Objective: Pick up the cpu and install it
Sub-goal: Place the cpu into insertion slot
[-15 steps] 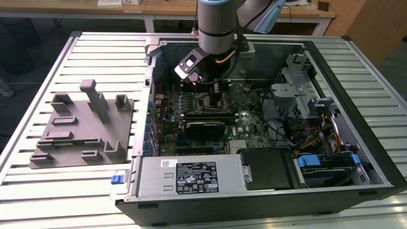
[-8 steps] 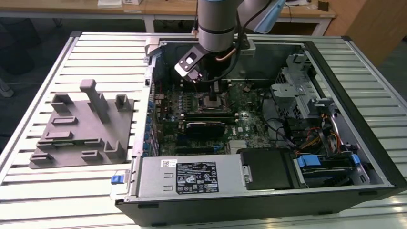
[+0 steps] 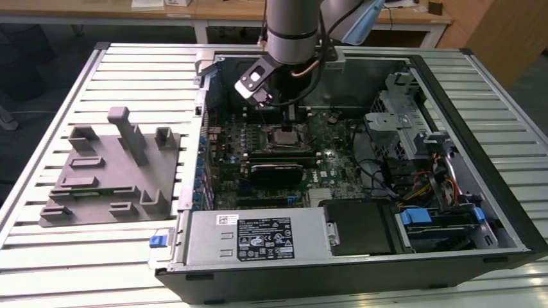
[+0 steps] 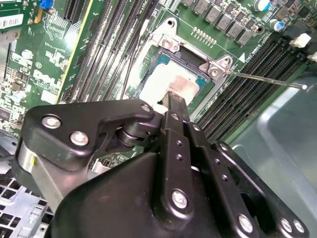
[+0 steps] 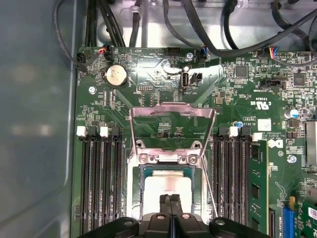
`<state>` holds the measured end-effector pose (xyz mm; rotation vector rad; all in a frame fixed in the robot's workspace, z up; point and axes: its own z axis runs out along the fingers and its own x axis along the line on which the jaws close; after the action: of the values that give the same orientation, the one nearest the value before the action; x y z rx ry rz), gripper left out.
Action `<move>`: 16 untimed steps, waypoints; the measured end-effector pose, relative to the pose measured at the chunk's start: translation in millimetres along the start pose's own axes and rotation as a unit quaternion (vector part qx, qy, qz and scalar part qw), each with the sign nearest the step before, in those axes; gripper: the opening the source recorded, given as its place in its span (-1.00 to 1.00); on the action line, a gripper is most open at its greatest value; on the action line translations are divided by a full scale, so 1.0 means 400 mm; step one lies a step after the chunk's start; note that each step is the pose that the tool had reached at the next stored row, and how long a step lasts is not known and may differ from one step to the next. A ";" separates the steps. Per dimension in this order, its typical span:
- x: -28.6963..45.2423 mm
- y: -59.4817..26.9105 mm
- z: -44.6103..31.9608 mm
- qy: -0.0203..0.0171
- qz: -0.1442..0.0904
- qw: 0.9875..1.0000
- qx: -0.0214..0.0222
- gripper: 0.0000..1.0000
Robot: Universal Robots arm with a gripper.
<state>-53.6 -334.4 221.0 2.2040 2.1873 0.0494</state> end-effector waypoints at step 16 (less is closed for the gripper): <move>0.000 0.002 -0.038 0.000 0.000 1.000 0.001 -0.79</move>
<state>-53.6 -334.4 236.3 2.2054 2.1886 0.0467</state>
